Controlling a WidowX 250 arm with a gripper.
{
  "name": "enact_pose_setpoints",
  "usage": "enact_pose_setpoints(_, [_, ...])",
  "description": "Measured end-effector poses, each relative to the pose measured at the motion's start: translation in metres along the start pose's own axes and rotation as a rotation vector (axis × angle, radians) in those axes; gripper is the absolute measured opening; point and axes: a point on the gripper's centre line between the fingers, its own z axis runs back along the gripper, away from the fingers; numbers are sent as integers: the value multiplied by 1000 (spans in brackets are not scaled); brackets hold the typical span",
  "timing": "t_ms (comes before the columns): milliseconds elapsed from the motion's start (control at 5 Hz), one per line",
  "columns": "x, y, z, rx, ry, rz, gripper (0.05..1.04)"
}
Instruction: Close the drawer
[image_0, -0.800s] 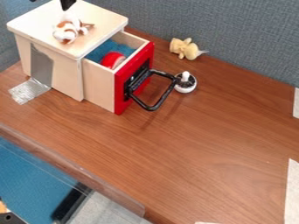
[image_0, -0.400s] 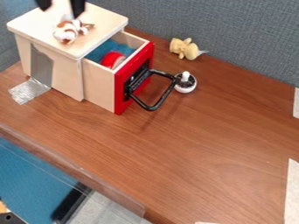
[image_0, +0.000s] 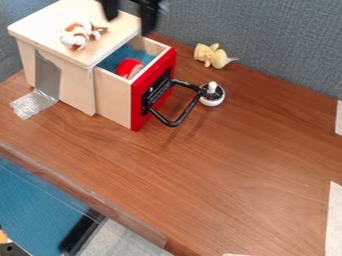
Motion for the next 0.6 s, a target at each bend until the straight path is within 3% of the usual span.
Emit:
enact_pose_setpoints(200, [6, -23, -27, 8, 56, -35, 999])
enact_pose_setpoints(600, [18, -67, -60, 83, 78, -86, 999])
